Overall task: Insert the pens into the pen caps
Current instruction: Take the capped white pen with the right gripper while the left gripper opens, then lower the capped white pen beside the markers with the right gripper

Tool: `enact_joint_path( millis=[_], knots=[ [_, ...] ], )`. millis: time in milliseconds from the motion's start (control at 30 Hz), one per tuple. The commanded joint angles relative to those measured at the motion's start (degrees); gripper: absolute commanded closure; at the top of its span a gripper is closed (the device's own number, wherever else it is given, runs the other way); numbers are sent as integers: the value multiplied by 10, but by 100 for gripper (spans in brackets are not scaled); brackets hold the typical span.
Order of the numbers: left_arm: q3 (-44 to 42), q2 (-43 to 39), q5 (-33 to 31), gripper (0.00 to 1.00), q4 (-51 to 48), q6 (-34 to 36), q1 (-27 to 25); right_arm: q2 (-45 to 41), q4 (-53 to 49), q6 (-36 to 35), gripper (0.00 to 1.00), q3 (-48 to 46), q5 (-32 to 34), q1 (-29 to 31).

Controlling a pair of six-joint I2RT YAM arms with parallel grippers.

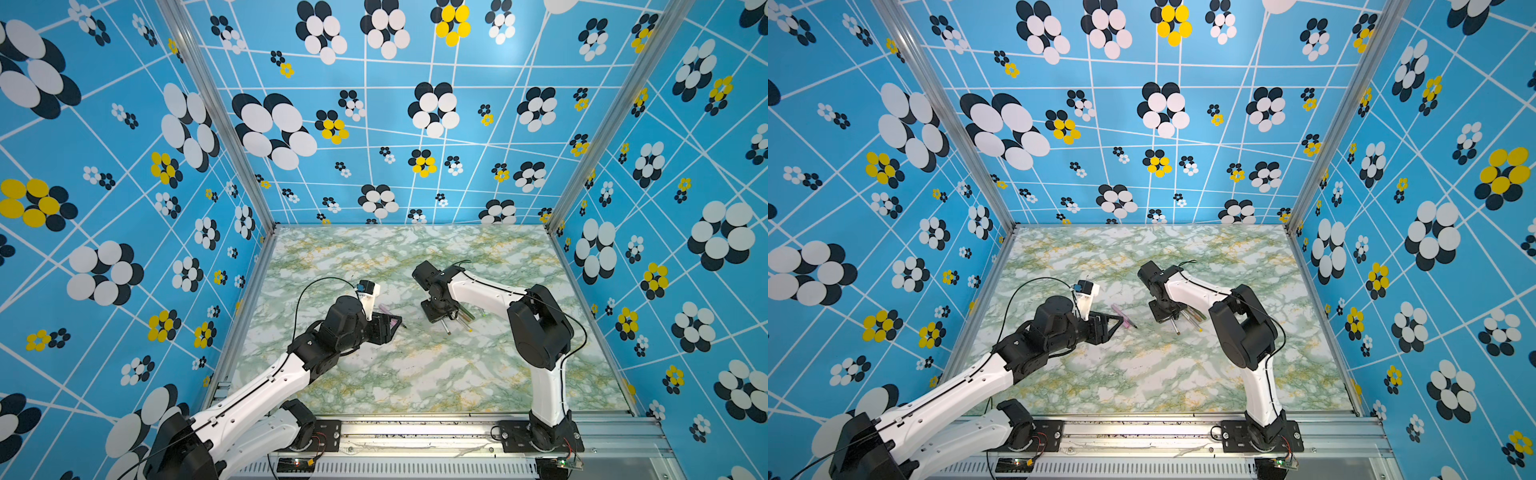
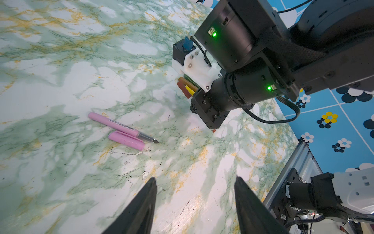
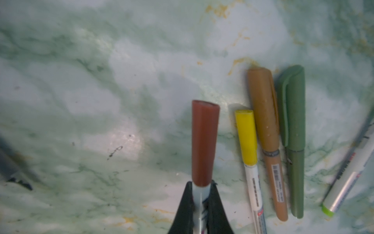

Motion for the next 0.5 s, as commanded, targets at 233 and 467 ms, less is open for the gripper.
enact_joint_path(
  millis=[233, 467],
  knots=[
    [7, 2, -7, 37, -12, 14, 3, 22, -34, -24, 83, 18, 56, -1],
    [9, -4, -10, 37, -19, 16, 3, 24, -35, -25, 78, 17, 63, -1]
  ],
)
